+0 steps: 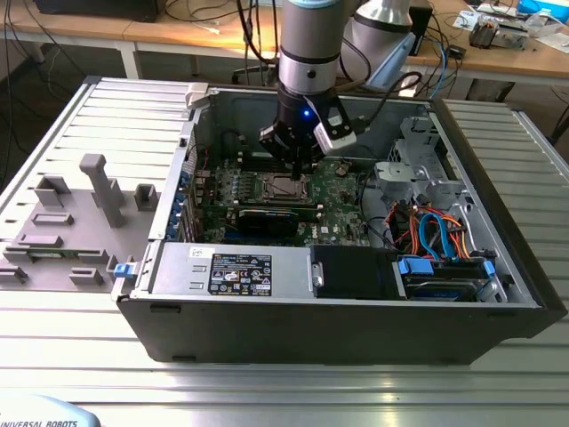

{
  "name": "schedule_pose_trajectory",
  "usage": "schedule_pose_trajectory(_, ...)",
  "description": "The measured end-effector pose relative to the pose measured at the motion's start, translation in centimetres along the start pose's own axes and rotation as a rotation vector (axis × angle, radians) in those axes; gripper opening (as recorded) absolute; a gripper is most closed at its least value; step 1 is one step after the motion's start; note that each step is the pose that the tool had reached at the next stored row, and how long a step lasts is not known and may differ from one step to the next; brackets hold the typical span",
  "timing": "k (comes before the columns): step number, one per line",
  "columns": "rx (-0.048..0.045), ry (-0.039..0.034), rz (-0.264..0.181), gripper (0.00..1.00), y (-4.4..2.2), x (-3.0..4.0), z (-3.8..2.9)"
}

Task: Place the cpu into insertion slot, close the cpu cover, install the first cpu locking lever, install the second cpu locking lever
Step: 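Install the second cpu locking lever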

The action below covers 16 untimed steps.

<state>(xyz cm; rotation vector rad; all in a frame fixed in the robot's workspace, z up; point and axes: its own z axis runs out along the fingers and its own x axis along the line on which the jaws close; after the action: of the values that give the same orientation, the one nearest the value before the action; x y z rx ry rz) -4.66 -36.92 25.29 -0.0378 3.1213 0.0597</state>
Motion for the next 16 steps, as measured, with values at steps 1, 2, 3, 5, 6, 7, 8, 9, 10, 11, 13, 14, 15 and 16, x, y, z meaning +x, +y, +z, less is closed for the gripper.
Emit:
schedule_pose_trajectory(1,-0.0009,0.0000,0.000,0.11,-0.21,0.00,-0.01)
schedule_pose_trajectory(2,-0.0011,0.0000,0.000,0.11,-0.33,0.01,-0.01)
schedule_pose_trajectory(3,-0.0012,0.0000,0.000,0.11,-0.40,0.01,-0.01)
schedule_pose_trajectory(5,-0.0011,0.0001,0.000,0.11,-0.41,0.01,-0.01)
schedule_pose_trajectory(6,-0.0011,0.0001,0.000,0.11,-0.44,0.01,-0.02)
schedule_pose_trajectory(7,-0.0011,0.0000,0.000,0.11,-0.47,0.01,-0.01)
schedule_pose_trajectory(8,-0.0011,0.0001,0.000,0.11,-0.47,0.02,-0.01)
schedule_pose_trajectory(9,-0.0011,0.0001,0.000,0.11,-0.47,0.01,-0.01)
schedule_pose_trajectory(10,-0.0011,0.0001,0.000,0.11,-0.47,0.01,-0.01)
schedule_pose_trajectory(11,-0.0011,0.0000,0.000,0.11,-0.48,0.01,-0.01)
schedule_pose_trajectory(13,-0.0011,0.0001,0.000,0.11,-0.57,0.02,0.00)
schedule_pose_trajectory(14,-0.0011,0.0000,0.000,0.11,-0.57,0.02,0.00)
schedule_pose_trajectory(15,-0.0011,0.0000,0.000,0.11,-0.58,0.02,-0.01)
schedule_pose_trajectory(16,-0.0011,0.0000,0.000,0.11,-0.58,0.02,0.00)
